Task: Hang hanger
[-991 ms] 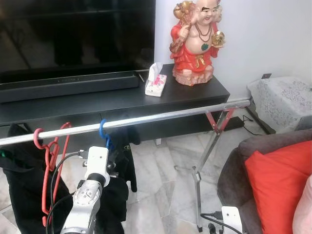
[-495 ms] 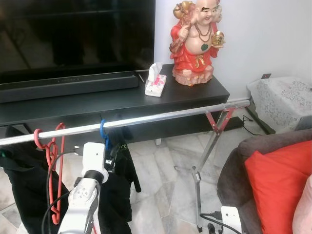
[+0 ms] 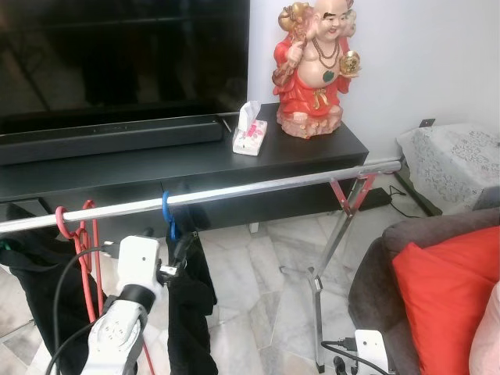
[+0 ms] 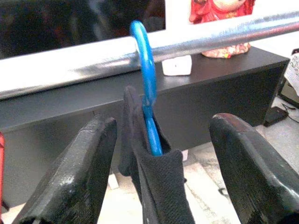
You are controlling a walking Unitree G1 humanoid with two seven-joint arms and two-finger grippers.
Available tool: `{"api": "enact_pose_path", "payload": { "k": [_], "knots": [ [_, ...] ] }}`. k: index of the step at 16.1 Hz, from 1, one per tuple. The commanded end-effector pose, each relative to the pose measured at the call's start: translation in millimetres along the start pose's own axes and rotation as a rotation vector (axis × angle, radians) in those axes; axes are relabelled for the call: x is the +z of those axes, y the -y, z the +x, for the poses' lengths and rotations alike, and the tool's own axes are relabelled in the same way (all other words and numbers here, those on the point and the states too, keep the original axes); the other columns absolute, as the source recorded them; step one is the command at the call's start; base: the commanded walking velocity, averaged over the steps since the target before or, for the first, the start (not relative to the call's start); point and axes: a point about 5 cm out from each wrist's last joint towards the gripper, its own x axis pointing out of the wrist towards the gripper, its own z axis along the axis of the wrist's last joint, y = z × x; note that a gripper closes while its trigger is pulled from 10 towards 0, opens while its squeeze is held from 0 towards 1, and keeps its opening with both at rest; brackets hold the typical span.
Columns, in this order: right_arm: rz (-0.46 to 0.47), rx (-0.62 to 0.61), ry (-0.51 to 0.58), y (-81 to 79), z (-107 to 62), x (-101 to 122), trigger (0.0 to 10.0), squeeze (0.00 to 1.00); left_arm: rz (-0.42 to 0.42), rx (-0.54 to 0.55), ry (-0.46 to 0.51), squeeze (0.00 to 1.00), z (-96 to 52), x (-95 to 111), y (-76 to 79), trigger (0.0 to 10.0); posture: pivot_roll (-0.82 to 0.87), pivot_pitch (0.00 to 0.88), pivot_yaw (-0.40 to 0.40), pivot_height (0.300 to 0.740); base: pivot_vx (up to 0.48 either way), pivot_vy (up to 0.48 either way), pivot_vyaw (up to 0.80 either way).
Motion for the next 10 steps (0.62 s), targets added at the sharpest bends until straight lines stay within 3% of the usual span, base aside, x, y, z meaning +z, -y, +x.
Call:
{"api": "enact_pose_path", "payload": {
  "k": [1, 5, 8, 10],
  "knots": [
    [0.003, -0.001, 0.006, -0.6, 0.1, 1, 10.0, 0.0, 0.01, 0.025, 0.013, 0.0, -3.4, 5, -3.0, 10.0, -0.07, 0.0, -0.035, 0.74, 0.0, 0.0, 0.0],
    [0.005, -0.004, 0.002, -2.0, -0.4, -2, 10.0, 0.0, 0.07, 0.1, 0.011, 0.0, -12.0, 3, -6.2, 10.0, -0.07, 0.0, -0.03, 0.74, 0.0, 0.0, 0.0],
    [0.006, -0.008, -0.003, 1.6, -0.9, -4, 10.0, 0.0, 0.105, 0.207, -0.021, 0.0, -31.6, -2, -24.1, 10.0, -0.05, 0.0, -0.037, 0.74, 0.0, 0.0, 0.0],
    [-0.006, -0.005, 0.003, 2.4, -0.7, -2, 10.0, 0.0, 0.109, 0.245, 0.003, 0.0, -30.8, 1, -27.6, 10.0, -0.04, 0.0, -0.044, 0.74, 0.0, 0.0, 0.0]
  ]
}}
